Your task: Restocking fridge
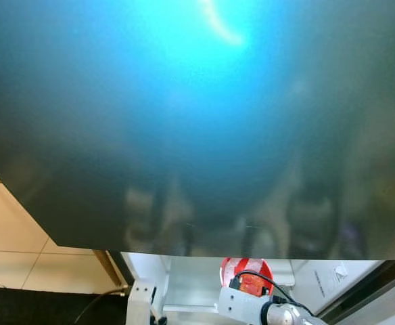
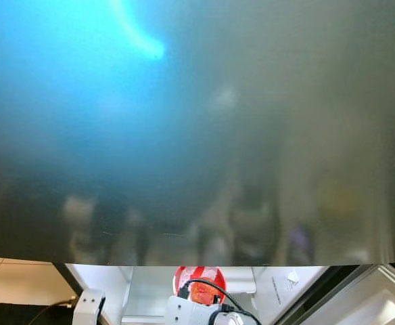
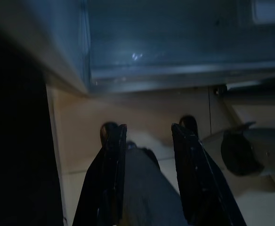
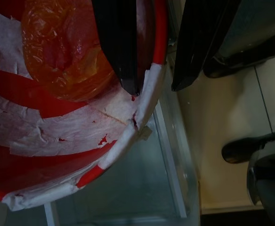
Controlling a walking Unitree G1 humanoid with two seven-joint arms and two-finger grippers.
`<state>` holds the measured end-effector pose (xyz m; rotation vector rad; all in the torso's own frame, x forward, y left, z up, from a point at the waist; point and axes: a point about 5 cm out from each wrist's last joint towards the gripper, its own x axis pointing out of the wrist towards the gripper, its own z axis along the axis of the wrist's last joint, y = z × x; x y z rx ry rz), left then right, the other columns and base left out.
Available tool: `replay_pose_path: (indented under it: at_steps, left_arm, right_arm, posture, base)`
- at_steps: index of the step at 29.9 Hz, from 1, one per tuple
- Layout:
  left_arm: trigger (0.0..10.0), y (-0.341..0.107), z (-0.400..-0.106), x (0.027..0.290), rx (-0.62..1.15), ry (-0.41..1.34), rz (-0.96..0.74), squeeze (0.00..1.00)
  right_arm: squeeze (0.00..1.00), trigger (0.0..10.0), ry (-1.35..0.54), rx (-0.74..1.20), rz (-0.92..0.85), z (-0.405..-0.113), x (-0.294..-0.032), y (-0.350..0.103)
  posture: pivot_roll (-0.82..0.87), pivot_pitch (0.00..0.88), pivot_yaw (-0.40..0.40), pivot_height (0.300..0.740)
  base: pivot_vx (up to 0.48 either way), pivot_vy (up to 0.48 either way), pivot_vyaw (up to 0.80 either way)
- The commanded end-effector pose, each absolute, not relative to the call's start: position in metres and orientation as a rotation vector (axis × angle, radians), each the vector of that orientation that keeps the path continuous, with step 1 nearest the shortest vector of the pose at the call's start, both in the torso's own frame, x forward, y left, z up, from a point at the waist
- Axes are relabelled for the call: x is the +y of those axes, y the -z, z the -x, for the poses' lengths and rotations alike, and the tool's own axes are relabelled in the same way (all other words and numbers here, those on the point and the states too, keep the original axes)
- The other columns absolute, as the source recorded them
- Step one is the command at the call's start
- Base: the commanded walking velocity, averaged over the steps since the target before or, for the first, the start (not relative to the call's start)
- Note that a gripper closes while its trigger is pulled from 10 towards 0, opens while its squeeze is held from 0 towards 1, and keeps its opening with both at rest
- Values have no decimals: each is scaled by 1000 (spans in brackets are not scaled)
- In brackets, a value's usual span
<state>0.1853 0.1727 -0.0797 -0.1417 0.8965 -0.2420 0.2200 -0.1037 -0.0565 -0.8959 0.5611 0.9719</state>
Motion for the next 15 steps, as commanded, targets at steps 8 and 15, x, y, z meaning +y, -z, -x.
replay_pose_path:
  at_steps: [8, 15]
  left_arm:
    - [10000, 74, -196, 170, 851, 267, 119, 0]
    - [10000, 71, -200, 166, 832, 306, 95, 0]
  right_arm:
    - [0, 10000, -938, 566, 938, -226, -107, 54]
    - [0, 10000, -928, 580, 934, -226, -110, 55]
  posture:
    - [-34, 7, 3, 720]
    - [-36, 8, 3, 690]
  base:
    - [0, 0, 0]
    - [0, 0, 0]
